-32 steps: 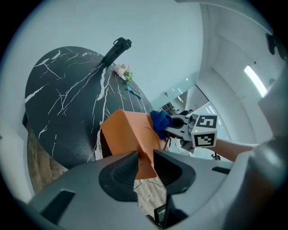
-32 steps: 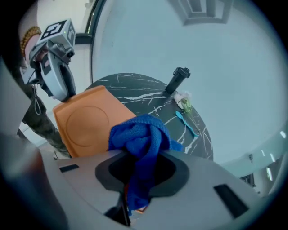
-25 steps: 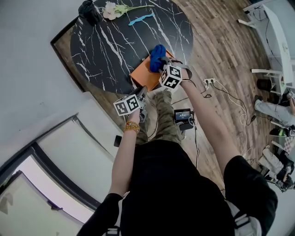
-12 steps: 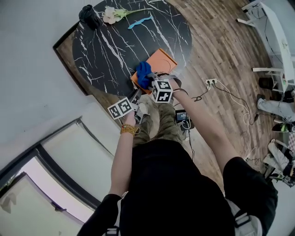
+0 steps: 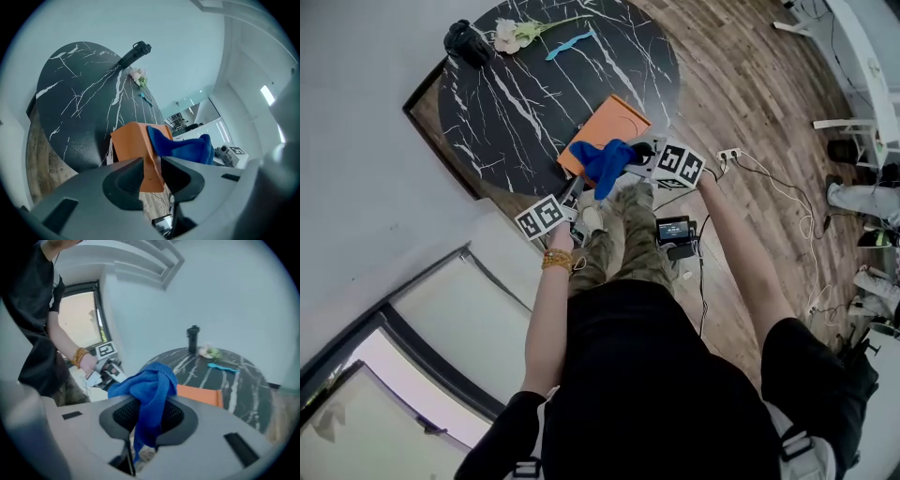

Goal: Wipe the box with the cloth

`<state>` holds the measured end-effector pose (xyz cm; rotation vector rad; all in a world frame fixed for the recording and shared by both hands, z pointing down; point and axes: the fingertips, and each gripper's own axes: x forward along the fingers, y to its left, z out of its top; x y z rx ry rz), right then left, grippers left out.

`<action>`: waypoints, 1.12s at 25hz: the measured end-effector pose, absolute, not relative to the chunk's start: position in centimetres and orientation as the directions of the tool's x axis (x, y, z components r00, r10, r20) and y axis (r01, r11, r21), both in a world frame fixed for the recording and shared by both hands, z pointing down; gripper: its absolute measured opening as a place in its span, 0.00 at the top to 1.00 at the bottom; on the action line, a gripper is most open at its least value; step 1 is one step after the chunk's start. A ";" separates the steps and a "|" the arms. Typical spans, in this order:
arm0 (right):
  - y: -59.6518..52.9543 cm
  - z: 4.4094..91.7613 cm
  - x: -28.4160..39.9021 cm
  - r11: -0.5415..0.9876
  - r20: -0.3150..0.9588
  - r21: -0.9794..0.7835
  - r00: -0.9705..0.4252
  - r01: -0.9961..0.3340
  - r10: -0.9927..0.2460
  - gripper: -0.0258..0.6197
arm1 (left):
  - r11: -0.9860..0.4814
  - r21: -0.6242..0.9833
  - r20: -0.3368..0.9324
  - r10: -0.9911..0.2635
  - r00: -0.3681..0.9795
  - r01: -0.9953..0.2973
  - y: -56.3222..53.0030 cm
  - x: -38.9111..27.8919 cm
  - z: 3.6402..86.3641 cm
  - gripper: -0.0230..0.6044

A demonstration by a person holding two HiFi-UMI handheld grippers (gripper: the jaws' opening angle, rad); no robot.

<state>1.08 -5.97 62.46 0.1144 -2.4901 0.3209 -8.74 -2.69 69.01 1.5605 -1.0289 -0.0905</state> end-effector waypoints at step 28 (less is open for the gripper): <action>-8.7 69.2 1.9 0.869 0.813 0.230 -0.405 -0.437 -0.419 0.85 | 0.210 0.849 0.489 -0.660 0.571 -0.485 -2.7 -8.0 70.7 0.78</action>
